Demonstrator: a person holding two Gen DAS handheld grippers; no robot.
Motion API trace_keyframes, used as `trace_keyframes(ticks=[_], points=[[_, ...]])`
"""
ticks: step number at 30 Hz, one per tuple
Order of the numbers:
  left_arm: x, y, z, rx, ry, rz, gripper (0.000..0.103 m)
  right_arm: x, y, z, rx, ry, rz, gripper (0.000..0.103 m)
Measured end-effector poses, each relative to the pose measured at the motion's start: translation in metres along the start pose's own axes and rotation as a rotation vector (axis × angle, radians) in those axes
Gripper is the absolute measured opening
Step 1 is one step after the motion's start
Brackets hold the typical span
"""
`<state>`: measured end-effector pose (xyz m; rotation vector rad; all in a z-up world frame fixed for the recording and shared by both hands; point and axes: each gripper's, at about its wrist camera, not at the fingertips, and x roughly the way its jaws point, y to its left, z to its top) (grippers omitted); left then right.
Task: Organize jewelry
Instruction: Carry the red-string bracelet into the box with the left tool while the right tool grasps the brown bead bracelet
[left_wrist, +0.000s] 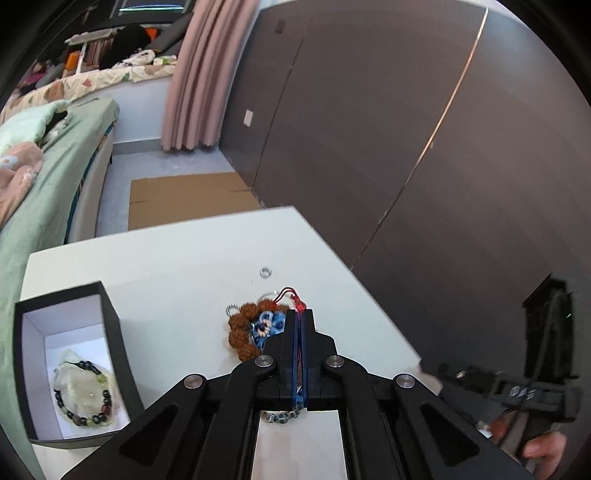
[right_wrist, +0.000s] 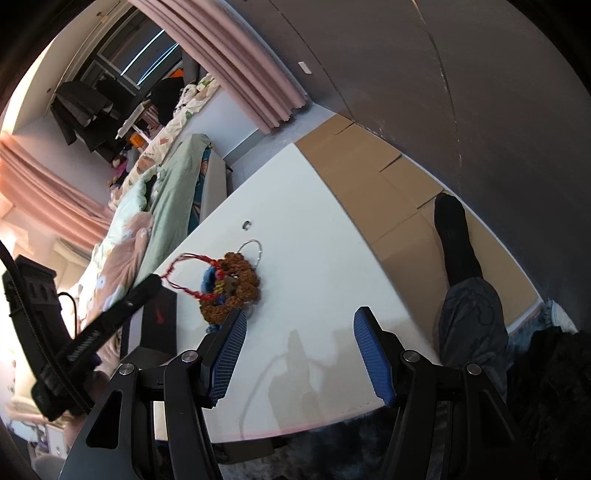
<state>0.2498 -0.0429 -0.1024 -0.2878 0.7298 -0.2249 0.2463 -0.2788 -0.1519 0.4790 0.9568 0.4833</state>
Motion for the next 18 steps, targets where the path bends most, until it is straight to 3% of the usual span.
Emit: trace_keyframes(ticks=[6,18], points=[[-0.029,0.009,0.012,-0.036,-0.058,-0.026,0.000,0.010,0.019,0.000,-0.011,0.023,0.025,0.061],[-0.064,0.034,0.027,-0.116,-0.136,-0.058,0.000,0.065,0.035,0.002,0.157,0.110,0.153,0.061]])
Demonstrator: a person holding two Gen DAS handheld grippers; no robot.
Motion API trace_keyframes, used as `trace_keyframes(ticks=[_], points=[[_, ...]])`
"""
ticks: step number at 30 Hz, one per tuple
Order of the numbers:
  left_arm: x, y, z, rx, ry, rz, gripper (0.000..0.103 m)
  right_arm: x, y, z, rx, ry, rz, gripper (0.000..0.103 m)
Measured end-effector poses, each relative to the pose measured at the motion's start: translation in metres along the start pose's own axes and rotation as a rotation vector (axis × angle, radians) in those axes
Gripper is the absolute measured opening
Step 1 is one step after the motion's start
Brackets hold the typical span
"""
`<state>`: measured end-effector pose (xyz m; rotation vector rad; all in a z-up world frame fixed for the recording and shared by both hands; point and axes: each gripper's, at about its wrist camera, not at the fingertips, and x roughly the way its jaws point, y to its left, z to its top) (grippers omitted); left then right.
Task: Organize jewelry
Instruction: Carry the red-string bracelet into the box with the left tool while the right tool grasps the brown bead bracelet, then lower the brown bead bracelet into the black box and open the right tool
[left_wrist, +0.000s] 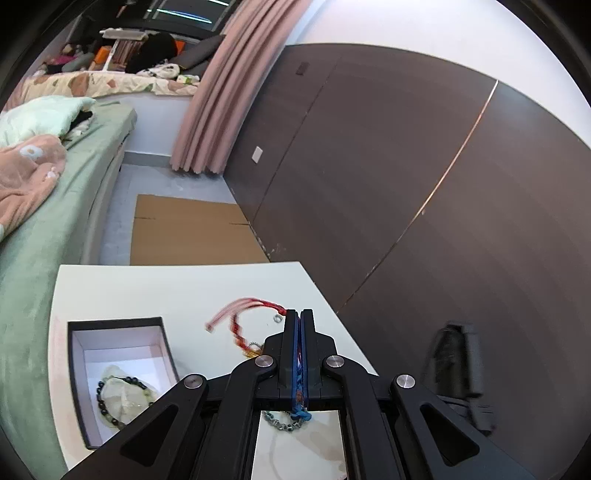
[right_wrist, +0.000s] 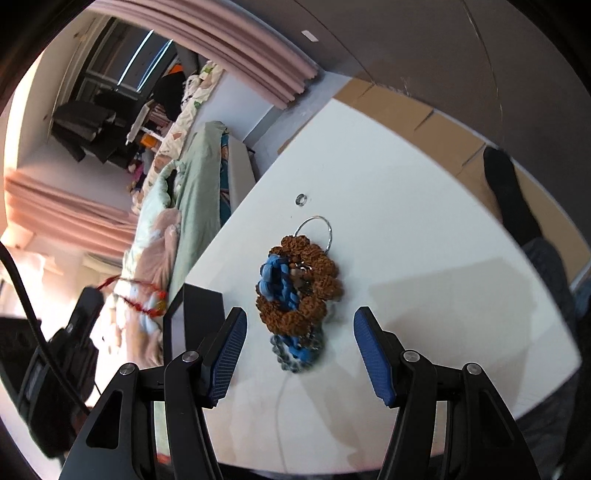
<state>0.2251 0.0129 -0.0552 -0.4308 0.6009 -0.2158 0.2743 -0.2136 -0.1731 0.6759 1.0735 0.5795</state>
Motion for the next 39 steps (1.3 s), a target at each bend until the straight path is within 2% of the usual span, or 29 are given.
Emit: trace_keyframes(ticks=[9,10,13,25,28,29,31,32,33,35,39], points=[[-0.020,0.025,0.007,-0.051,-0.023,0.013,0.000,0.032,-0.009,-0.001,0.128,0.026,-0.002,0.059],[-0.022,0.028,0.007,-0.056,-0.024,0.013,0.000,0.032,-0.010,-0.001,0.135,0.019,0.001,0.055],[-0.028,0.035,0.007,-0.056,-0.021,0.018,0.000,0.033,-0.009,-0.002,0.143,0.024,-0.004,0.023],[-0.047,0.076,0.007,-0.114,-0.014,0.025,0.000,0.005,0.054,-0.002,-0.013,-0.085,0.015,0.022],[-0.040,0.086,0.007,-0.155,0.046,0.031,0.003,0.003,0.073,-0.002,-0.052,-0.095,0.011,0.022],[-0.039,0.090,0.007,-0.176,0.061,0.023,0.007,0.003,0.079,-0.003,-0.065,-0.098,0.009,0.022],[-0.036,0.099,0.006,-0.231,0.092,0.001,0.030,0.002,0.088,-0.004,-0.085,-0.101,0.011,0.022],[-0.036,0.103,0.006,-0.254,0.097,0.005,0.058,0.000,0.089,-0.005,-0.092,-0.103,0.012,0.022],[-0.040,0.106,0.007,-0.270,0.083,0.009,0.078,0.000,0.094,-0.006,-0.103,-0.106,0.012,0.022],[-0.050,0.110,0.007,-0.287,0.032,0.007,0.084,-0.001,0.104,-0.008,-0.127,-0.111,0.014,0.022],[-0.063,0.118,0.011,-0.306,0.007,-0.001,0.084,-0.005,0.120,-0.010,-0.169,-0.125,0.011,0.022]])
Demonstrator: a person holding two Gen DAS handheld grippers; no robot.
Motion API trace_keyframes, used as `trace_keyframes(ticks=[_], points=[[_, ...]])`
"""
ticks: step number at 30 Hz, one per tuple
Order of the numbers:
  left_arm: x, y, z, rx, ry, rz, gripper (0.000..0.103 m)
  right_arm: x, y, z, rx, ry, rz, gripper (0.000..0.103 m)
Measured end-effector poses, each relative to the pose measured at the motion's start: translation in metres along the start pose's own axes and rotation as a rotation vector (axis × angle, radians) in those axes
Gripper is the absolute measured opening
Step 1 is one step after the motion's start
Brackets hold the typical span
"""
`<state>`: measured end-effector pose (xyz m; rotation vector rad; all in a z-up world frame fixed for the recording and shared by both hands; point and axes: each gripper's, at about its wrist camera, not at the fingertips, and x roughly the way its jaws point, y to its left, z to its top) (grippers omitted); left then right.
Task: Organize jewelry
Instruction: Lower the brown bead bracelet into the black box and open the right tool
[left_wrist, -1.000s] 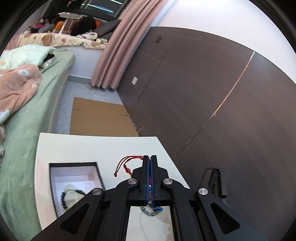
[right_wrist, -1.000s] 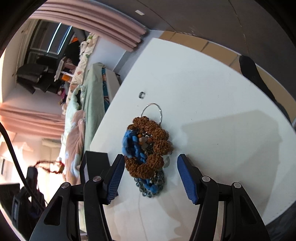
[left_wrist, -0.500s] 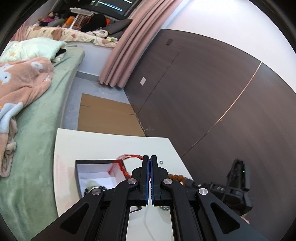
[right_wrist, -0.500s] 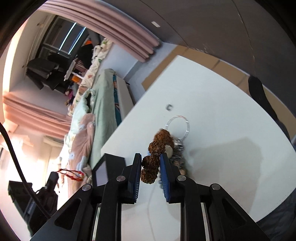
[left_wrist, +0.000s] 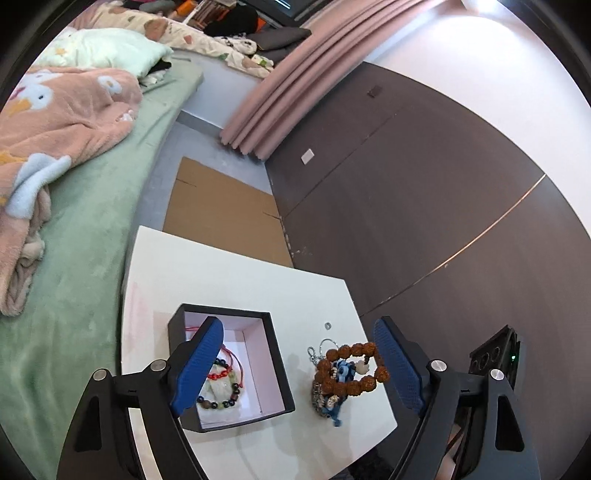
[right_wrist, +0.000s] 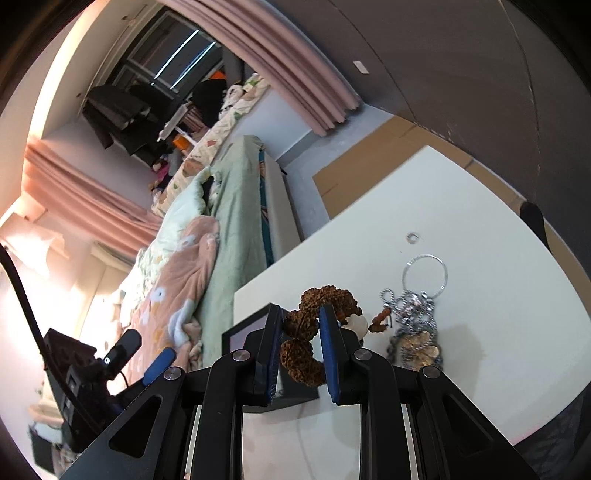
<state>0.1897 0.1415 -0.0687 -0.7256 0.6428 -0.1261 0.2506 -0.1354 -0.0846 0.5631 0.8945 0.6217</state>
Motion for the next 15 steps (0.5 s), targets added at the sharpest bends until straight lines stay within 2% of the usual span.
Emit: trace_keyframes(ticks=[5,9,12,15], points=[[-0.003,0.005,0.002,-0.021,-0.006,0.002,0.084,-0.001,0.009,0.003,-0.020,-0.026,-0.007,0.022],[-0.005,0.005,0.003,-0.014,-0.011,-0.004,0.084,0.012,-0.015,-0.001,0.006,0.006,-0.133,0.022],[-0.004,0.003,0.003,-0.004,-0.008,0.001,0.084,0.018,-0.032,-0.007,0.044,0.028,-0.149,0.022],[-0.002,0.003,0.002,-0.002,-0.001,0.003,0.084,0.017,-0.031,-0.009,0.035,0.030,-0.141,0.022]])
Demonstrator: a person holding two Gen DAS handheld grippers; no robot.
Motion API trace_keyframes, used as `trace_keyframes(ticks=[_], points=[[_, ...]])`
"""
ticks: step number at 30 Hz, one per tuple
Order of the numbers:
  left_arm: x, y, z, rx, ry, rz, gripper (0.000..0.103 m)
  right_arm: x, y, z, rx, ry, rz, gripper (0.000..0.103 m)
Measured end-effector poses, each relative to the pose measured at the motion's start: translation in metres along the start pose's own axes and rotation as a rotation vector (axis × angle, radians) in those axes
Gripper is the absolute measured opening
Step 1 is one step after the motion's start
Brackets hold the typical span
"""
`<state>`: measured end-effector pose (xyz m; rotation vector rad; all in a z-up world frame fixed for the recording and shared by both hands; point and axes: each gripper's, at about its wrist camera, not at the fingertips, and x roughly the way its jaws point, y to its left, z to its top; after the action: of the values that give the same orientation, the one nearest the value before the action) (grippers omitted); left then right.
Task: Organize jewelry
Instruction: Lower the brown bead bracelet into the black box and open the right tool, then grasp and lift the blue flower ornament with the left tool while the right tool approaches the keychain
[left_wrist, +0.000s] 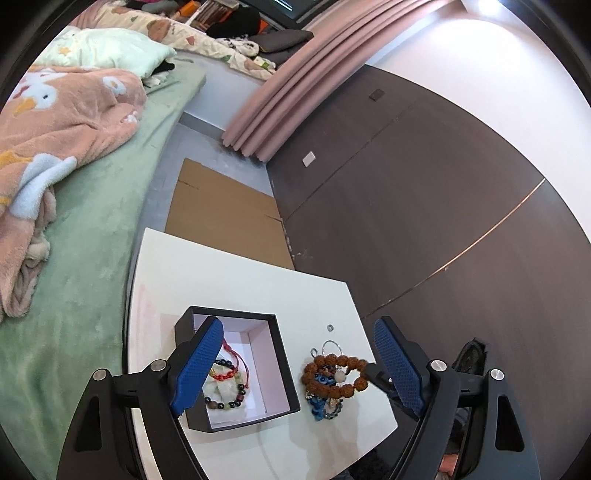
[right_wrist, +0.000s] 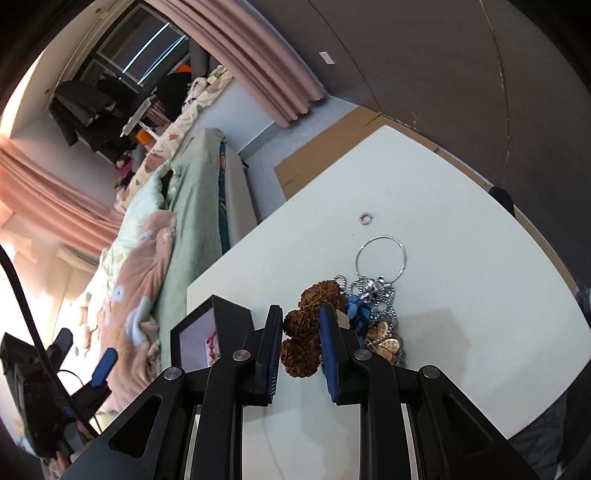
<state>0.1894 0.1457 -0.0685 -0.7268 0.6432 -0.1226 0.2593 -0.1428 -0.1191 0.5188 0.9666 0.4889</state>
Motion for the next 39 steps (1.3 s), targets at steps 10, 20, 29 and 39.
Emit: trace_keyframes(ticks=[10,20,29,39], points=[[-0.003,0.003,0.002,-0.003,-0.019,0.024,0.084,-0.021,0.063,0.014,-0.096,-0.048,0.130,0.022],[-0.010,0.008,0.004,-0.016,-0.046,0.048,0.084,-0.001,0.103,0.003,-0.142,0.045,0.232,0.063],[0.001,-0.016,-0.003,0.048,-0.012,0.036,0.084,-0.016,0.048,0.000,-0.065,0.024,0.159,0.063],[0.021,-0.060,-0.025,0.168,0.030,0.035,0.084,-0.050,-0.007,0.001,0.014,-0.019,0.121,0.063]])
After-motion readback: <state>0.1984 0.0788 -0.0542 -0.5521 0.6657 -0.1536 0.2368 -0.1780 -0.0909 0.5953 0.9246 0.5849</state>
